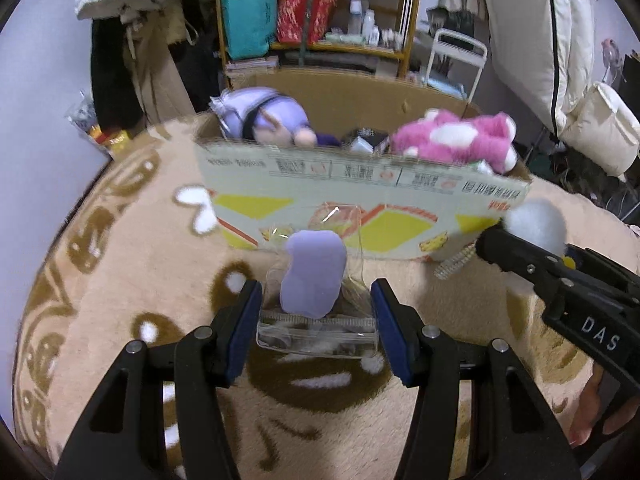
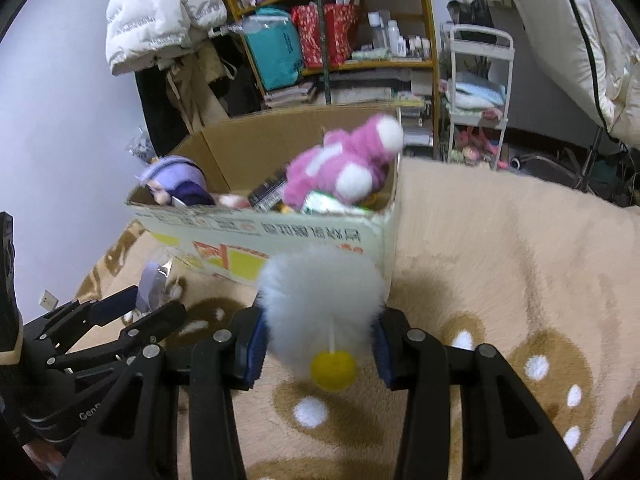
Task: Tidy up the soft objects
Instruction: 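Lift the white plush over the box while the left tool lifts the clear packet over it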
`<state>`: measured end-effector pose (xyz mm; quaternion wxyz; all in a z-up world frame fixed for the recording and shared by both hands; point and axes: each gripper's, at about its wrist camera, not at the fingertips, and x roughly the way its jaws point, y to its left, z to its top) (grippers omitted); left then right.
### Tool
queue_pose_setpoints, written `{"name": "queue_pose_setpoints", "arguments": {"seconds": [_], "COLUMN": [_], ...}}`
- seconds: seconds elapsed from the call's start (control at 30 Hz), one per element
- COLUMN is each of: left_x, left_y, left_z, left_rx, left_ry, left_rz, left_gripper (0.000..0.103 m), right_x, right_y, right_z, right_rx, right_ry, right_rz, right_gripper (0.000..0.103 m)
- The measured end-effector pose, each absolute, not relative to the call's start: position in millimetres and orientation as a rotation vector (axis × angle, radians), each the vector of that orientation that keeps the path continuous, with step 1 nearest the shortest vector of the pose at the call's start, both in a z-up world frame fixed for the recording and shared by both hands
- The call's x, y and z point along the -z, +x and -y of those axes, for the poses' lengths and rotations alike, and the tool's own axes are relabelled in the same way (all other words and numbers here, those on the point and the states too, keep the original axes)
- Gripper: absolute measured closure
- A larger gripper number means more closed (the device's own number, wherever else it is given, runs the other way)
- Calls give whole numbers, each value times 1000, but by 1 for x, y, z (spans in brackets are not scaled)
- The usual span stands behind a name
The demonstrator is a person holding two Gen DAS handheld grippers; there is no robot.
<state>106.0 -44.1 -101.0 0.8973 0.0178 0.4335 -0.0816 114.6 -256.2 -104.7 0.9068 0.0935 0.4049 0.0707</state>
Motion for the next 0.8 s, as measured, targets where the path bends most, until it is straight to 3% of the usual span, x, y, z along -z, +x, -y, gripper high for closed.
{"name": "queue_pose_setpoints", "arguments": {"seconds": [0.47,0.8], "left_x": [27,-4], "left_y": [59,56], "left_z": [45,44], "left_rx": [103,109], "left_ry": [133,182], "left_rz": [-517,-411], "left_gripper": [48,48], "right_x": [41,10], "right_y": [88,91], "right_z": [255,255], "right_rx": [-162,-188], "right_ry": [169,190], "right_rz": [-652,-556], "right_gripper": [57,57]}}
